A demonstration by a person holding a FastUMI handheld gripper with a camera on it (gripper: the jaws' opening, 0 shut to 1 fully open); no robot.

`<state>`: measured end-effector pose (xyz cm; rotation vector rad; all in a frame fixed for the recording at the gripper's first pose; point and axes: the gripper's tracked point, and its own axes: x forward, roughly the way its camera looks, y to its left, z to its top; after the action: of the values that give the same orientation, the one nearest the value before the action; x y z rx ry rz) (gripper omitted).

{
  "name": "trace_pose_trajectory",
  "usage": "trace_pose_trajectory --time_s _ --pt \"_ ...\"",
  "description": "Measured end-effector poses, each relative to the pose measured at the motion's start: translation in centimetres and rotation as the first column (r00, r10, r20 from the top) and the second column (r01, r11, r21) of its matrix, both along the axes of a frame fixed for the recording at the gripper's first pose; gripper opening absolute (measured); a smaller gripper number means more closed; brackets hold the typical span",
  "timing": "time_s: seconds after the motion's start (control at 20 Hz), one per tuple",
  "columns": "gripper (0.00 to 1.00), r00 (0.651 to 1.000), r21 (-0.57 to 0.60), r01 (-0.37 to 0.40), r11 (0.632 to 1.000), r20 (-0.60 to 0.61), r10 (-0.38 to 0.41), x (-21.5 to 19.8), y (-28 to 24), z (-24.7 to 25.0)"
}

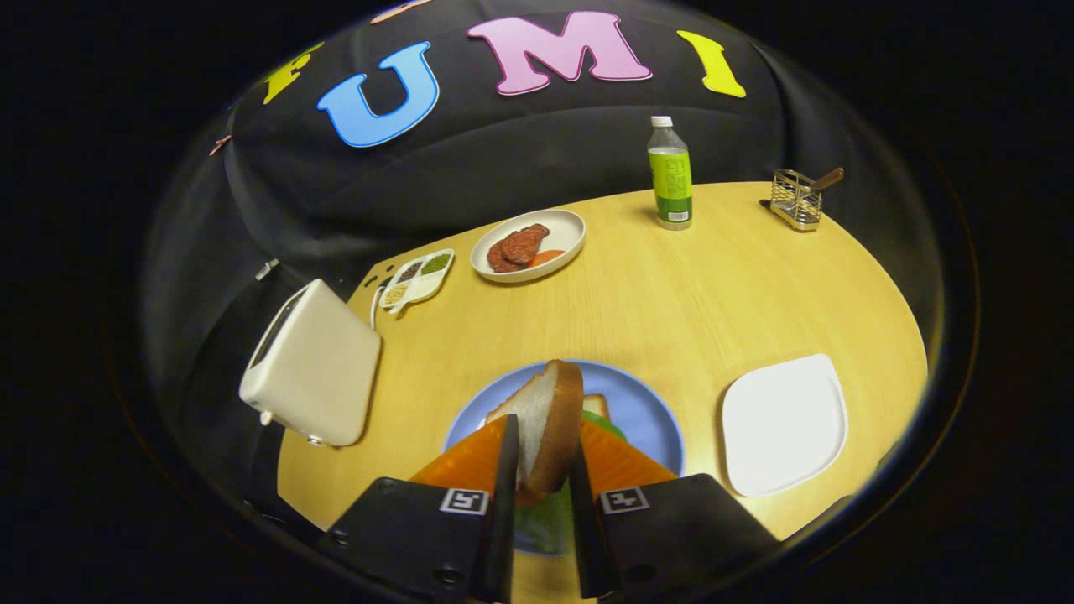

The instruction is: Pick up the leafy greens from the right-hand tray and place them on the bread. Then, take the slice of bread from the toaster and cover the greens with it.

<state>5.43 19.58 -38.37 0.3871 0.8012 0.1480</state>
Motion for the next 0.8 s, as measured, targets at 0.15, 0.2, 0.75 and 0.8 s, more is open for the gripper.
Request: trace_pose_trajectory --time_s 0.15,0.2,0.75,0.8 --pt "0.47 1.0 -0.064 -0.014 0.998 -0.016 0.013 -0.6 -0.9 -1.1" --pt "0.52 1.0 -0.081 -0.016 0.997 -0.025 0.014 -0.4 -1.3 -1.5" --pt "0.71 1.0 -0.184 -0.005 0.983 -0.021 0.002 -1.4 -5.5 -1.4" --pt "0.72 1.0 -0.187 -0.006 0.982 -0.007 0.005 -1.3 -5.9 -0.9"
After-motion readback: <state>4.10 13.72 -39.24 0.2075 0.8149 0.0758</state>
